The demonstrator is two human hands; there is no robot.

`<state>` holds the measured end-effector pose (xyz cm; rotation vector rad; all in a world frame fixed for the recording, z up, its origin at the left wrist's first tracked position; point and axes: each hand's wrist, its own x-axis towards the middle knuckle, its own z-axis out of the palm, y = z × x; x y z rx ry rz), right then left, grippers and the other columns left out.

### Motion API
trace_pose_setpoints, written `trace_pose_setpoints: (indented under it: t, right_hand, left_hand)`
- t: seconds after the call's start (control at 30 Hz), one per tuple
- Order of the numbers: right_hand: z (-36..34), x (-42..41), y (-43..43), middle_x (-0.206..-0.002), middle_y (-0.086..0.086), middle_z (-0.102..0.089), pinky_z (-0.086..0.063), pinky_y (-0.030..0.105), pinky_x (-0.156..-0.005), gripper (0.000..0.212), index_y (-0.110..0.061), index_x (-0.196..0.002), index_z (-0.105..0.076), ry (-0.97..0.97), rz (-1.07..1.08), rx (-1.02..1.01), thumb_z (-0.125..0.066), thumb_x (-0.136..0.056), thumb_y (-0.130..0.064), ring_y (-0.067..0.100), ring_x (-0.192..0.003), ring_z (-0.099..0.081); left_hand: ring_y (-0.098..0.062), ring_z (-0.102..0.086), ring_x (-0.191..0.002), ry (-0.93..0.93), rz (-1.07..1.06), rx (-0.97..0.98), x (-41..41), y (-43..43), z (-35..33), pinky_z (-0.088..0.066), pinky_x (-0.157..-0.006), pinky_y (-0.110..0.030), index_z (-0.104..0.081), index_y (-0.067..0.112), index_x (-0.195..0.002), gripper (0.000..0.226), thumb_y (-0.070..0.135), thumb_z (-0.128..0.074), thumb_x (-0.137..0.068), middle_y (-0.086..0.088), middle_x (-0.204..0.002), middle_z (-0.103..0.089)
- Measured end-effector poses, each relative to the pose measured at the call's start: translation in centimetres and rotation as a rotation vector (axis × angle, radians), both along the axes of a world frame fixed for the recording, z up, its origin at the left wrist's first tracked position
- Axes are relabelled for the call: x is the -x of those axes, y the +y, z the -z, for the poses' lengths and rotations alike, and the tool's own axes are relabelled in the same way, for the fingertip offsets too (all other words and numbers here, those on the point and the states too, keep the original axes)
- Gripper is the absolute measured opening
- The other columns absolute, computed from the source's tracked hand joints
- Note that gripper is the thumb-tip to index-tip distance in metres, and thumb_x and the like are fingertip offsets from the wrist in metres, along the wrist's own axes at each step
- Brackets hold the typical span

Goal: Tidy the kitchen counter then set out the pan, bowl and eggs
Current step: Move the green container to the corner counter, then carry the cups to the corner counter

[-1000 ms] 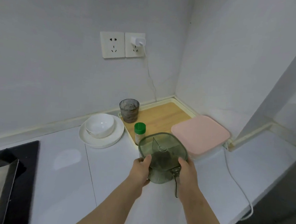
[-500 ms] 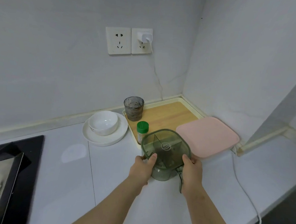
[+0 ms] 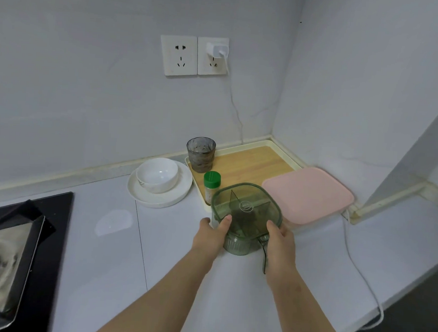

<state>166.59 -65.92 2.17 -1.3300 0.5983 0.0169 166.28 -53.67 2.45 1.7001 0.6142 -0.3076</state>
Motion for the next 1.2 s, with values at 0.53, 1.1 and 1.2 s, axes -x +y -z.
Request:
trace_pose_setpoints:
  t: [0.53, 1.1, 1.2]
  right_hand:
    - [-5.6, 2.5, 5.7, -0.100, -0.003, -0.062, -0.041, 0.027, -0.083, 0.019, -0.015, -0.106, -0.062, -0.284, -0.293, 0.360, -0.055, -0.088, -0.012, 0.015, -0.097, -0.056]
    - [-4.3, 19.6, 27.3, -0.088, 0.000, -0.067, -0.047, 0.024, -0.071, 0.016, -0.026, -0.083, -0.061, -0.181, -1.189, 0.130, -0.051, -0.092, -0.016, 0.015, -0.083, -0.062]
    - [-4.3, 24.8, 31.4, -0.087, 0.000, -0.067, -0.049, 0.029, -0.080, 0.016, -0.026, -0.082, -0.061, -0.184, -1.252, 0.131, -0.052, -0.091, -0.018, 0.015, -0.082, -0.062]
  left_hand:
    - [-0.016, -0.062, -0.088, -0.338, -0.217, 0.090, 4.6, 4.7, -7.1, -0.048, -0.080, -0.030, -0.057, 0.024, -0.089, 0.013, 0.016, -0.048, -0.093, 0.000, -0.095, -0.063]
    - [-0.013, -0.065, -0.091, -0.334, -0.923, -0.002, 27.1, 21.6, -5.7, -0.050, -0.081, -0.028, -0.064, 0.020, -0.093, 0.013, 0.012, -0.055, -0.089, -0.001, -0.094, -0.069]
    - [-0.014, -0.066, -0.090, -0.334, -1.018, -0.022, 33.5, 24.7, -6.0, -0.050, -0.081, -0.030, -0.064, 0.021, -0.091, 0.015, 0.010, -0.054, -0.089, -0.001, -0.094, -0.069]
